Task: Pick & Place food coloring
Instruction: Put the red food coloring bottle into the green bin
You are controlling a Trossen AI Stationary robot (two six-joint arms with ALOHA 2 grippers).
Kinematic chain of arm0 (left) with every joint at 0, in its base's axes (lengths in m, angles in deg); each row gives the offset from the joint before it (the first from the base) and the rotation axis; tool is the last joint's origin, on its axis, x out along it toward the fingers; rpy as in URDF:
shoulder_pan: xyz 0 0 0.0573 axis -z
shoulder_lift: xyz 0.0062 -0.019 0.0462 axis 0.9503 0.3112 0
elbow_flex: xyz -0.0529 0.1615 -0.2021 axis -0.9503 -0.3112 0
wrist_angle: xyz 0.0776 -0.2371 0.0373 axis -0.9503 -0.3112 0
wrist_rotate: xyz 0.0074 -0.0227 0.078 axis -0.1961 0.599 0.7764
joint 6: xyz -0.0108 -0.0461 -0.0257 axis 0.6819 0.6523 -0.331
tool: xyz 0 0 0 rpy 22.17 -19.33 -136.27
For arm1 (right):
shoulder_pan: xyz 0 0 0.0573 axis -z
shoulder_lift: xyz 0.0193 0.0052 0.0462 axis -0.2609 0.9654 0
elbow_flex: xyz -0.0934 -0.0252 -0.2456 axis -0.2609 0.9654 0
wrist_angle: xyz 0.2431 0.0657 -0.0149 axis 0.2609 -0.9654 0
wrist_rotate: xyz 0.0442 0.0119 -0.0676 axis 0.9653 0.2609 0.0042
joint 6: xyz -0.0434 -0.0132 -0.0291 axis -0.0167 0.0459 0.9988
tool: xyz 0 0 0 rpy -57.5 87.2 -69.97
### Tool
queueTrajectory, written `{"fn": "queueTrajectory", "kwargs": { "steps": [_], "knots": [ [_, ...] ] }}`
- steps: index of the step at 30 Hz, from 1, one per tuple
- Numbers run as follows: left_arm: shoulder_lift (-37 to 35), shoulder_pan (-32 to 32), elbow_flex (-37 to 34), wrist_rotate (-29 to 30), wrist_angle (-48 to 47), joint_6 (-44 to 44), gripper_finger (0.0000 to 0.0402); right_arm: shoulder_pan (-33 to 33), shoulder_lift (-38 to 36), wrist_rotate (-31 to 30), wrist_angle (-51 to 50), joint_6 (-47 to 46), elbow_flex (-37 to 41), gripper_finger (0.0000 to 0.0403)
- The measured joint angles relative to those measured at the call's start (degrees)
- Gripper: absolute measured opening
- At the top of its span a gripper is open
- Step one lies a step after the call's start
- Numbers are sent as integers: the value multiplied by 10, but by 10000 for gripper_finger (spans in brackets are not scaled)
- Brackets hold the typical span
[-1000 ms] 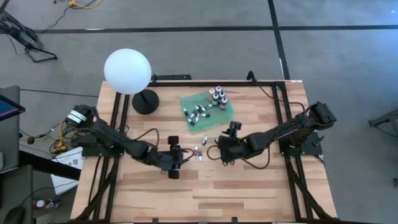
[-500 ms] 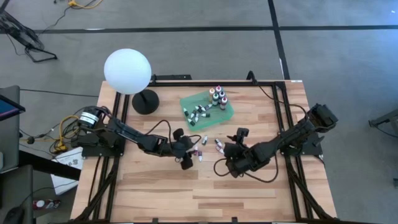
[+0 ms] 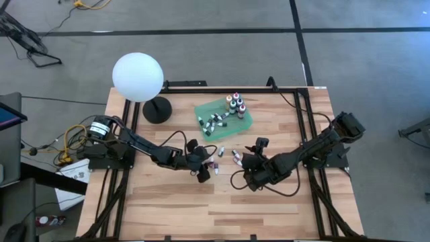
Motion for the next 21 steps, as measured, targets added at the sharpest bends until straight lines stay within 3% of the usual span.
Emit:
{"fn": "queueTrajectory", "kwargs": {
  "steps": [21],
  "knots": [
    [16,2,0,0,16,12,160,0,0,0,4,-1,0,134]
  ]
}}
